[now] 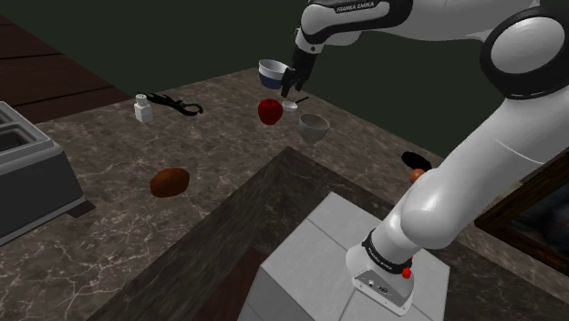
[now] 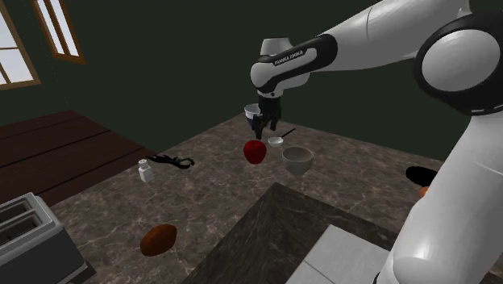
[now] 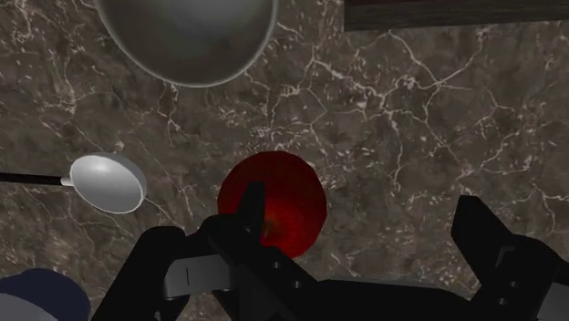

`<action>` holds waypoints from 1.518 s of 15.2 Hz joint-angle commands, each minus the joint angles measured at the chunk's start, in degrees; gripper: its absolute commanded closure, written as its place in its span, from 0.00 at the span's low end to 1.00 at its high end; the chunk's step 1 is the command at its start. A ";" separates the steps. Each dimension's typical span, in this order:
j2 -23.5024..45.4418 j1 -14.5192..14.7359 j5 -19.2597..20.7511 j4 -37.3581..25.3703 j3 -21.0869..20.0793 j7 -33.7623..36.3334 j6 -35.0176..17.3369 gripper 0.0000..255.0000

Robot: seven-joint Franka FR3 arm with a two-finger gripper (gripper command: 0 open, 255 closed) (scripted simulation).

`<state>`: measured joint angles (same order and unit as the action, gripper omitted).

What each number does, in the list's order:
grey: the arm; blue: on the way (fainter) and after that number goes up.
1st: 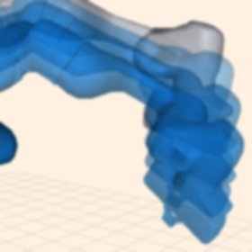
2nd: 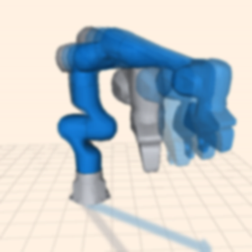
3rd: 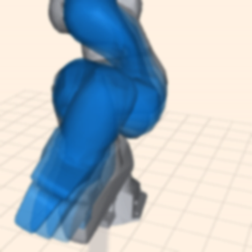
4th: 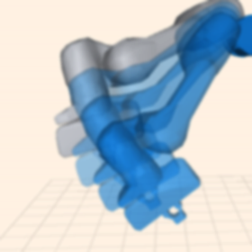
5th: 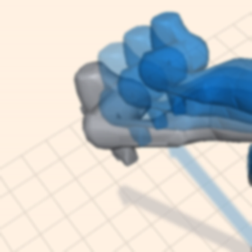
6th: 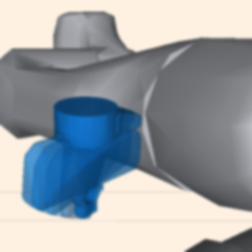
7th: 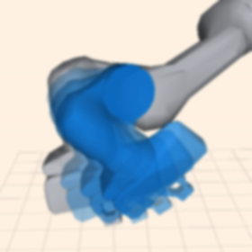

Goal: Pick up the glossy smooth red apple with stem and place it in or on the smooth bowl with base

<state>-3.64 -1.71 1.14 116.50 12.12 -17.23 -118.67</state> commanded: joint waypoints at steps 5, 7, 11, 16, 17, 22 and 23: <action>13.36 -1.59 -4.41 -11.48 1.23 -4.31 -2.04 0.00; 17.96 -2.48 -5.95 -16.10 1.29 -5.61 -2.02 0.00; 22.23 -3.36 -7.28 -19.35 1.09 -6.63 -3.04 0.00; 24.04 -3.50 -7.85 -18.03 0.86 -6.99 -6.11 0.00; 24.26 -3.51 -7.92 -17.90 0.83 -7.03 -6.46 0.00; 24.26 -3.52 -7.92 -17.90 0.83 -7.03 -6.46 0.00; 24.26 -3.52 -7.92 -17.90 0.83 -7.03 -6.46 0.00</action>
<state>20.62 -5.23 -6.78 98.59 12.95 -24.26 -125.11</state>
